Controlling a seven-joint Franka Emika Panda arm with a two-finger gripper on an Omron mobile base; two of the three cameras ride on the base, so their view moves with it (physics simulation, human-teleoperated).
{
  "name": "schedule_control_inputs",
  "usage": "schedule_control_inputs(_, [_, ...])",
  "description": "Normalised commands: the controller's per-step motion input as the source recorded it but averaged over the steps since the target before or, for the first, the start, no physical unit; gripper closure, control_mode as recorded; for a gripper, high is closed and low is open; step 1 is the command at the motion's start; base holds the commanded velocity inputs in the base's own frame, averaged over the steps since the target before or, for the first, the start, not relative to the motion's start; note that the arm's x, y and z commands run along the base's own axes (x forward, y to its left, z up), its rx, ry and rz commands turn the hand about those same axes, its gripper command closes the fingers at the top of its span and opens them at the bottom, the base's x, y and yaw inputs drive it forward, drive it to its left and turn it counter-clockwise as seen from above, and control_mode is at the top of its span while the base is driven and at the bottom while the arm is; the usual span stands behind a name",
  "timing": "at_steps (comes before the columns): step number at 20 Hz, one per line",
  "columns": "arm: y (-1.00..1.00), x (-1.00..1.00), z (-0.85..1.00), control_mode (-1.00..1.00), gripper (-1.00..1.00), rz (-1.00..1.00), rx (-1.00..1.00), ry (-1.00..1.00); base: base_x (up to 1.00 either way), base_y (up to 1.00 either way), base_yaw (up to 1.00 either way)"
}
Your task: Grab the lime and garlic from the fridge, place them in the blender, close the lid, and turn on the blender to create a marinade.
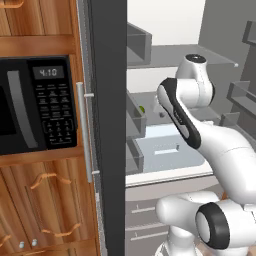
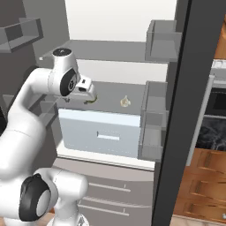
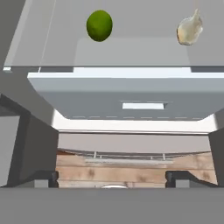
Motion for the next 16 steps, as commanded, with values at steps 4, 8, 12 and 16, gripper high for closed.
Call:
schedule_control_inputs(4, [-0.02,0.50,-0.40,-1.00,-1.00,0.01,0.00,-0.23,0.00,0.00,0.00])
schedule_control_inputs(8, [0.00,0.61,-0.44,-1.00,-1.00,0.06,0.06,-0.04,0.00,0.00,0.00])
schedule_control_inputs(12, [0.00,0.75,-0.12,-1.00,-1.00,0.07,0.15,0.01,0.00,0.00,0.00])
schedule_control_inputs(16, [0.10,0.56,0.02,-1.00,-1.00,0.04,0.06,0.11,0.00,0.00,0.00])
